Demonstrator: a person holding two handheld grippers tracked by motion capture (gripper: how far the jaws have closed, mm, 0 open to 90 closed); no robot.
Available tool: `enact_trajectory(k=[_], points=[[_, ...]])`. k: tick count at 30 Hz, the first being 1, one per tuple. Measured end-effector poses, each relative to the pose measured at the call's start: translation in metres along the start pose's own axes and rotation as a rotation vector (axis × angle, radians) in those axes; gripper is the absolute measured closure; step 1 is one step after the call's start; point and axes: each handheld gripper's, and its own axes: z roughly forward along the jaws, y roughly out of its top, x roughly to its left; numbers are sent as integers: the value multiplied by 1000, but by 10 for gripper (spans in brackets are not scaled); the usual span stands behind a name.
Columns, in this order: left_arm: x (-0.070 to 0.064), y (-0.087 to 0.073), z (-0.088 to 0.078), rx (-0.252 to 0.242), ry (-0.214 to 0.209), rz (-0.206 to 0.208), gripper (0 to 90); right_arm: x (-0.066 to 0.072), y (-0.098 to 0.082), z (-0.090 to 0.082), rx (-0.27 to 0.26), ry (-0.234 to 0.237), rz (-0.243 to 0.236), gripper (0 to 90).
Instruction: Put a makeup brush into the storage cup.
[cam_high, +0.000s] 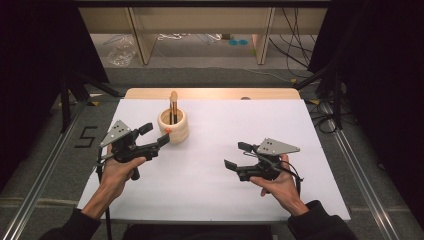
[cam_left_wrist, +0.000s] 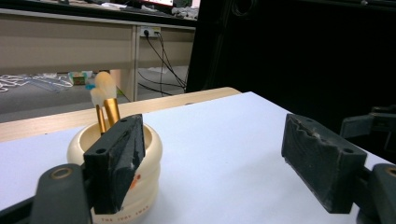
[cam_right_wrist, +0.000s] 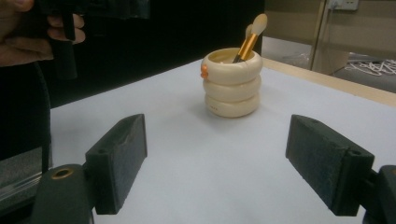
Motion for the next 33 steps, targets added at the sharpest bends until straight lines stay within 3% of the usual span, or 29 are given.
enact_trajectory(k=[20, 30, 31, 33], points=[[-15, -16, -19, 14, -29, 4, 215, -1, -4, -11, -8, -23, -12, 217], [-20, -24, -31, 12, -18, 31, 214, 3, -9, -21, -1, -25, 19, 216], [-20, -24, -31, 12, -18, 32, 213, 3, -9, -21, -13, -40, -5, 215], [-21, -26, -33, 16, -17, 32, 213, 4, -10, -22, -8, -42, -8, 215]])
